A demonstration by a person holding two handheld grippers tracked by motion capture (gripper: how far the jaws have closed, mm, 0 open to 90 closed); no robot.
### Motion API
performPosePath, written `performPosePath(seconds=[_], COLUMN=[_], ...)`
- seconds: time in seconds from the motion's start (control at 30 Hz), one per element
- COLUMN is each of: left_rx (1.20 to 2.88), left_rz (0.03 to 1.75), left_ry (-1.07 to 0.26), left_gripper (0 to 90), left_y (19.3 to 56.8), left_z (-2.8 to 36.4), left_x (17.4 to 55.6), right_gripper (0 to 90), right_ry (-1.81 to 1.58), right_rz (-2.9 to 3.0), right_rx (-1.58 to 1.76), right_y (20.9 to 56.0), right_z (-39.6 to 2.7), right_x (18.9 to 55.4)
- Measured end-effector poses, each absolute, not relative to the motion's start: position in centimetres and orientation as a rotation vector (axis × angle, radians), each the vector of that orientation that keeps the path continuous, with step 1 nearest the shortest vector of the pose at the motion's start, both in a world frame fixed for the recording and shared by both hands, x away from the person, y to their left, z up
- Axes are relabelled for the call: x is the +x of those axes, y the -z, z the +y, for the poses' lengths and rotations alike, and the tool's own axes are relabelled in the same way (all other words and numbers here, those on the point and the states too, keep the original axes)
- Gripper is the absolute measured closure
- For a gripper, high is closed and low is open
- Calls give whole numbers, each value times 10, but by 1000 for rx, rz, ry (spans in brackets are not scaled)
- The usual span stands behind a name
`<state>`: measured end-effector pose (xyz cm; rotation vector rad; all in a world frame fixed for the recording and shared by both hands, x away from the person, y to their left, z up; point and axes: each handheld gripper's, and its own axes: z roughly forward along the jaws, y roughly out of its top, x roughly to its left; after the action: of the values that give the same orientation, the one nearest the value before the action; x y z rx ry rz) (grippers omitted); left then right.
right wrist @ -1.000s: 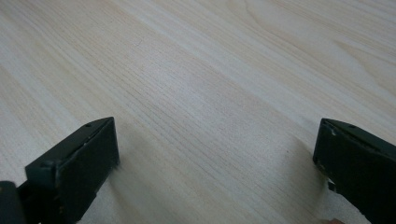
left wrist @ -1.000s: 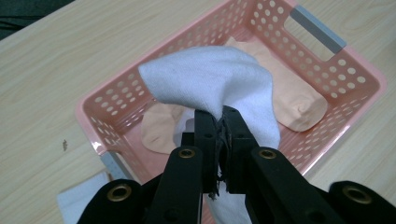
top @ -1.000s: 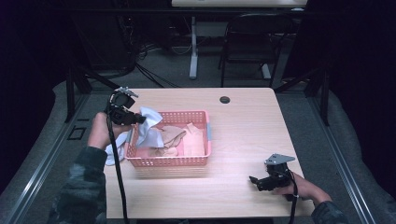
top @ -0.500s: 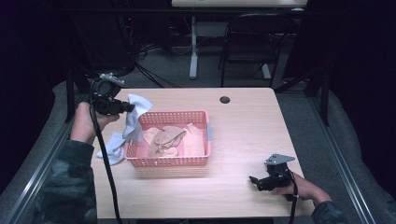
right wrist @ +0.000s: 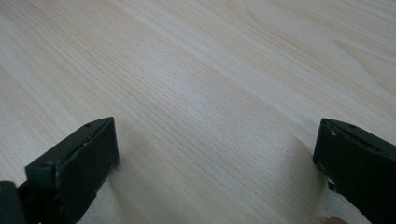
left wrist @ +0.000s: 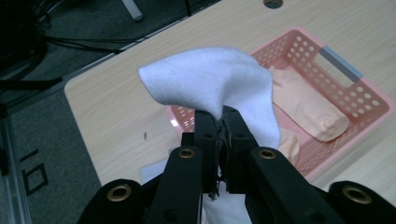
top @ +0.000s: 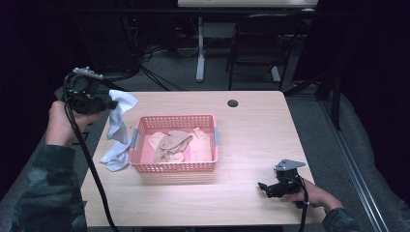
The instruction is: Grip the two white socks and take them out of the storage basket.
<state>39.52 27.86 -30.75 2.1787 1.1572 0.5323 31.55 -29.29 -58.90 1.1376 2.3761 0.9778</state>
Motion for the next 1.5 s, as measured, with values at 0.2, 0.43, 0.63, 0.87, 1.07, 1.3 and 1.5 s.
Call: performPosePath(seconds=[0.2, 0.43, 0.63, 0.87, 1.07, 1.3, 1.5], left_rx=[2180, 2212, 2190, 2194, 2177, 2156, 2139], left_rz=[1258, 1375, 1447, 1526, 1605, 1679, 1697], left_ry=[-568, -602, -527, -463, -371, -318, -335], left_gripper=[862, 861, 861, 859, 858, 830, 703], left_y=[314, 344, 380, 427, 470, 505, 513], left_z=[303, 320, 329, 332, 337, 340, 341], left_x=[389, 390, 396, 405, 412, 417, 415], right_gripper=[0, 0, 0, 0, 0, 0, 0], right_ry=[-981, -979, -980, -980, -980, -980, -980], right_rz=[2375, 2374, 2374, 2374, 2374, 2374, 2374], right_rx=[1139, 1139, 1140, 1139, 1139, 1139, 1139], right_y=[589, 589, 589, 589, 589, 589, 589], right_z=[-293, -293, -293, -293, -293, -293, -293], right_x=[315, 315, 315, 315, 315, 315, 316])
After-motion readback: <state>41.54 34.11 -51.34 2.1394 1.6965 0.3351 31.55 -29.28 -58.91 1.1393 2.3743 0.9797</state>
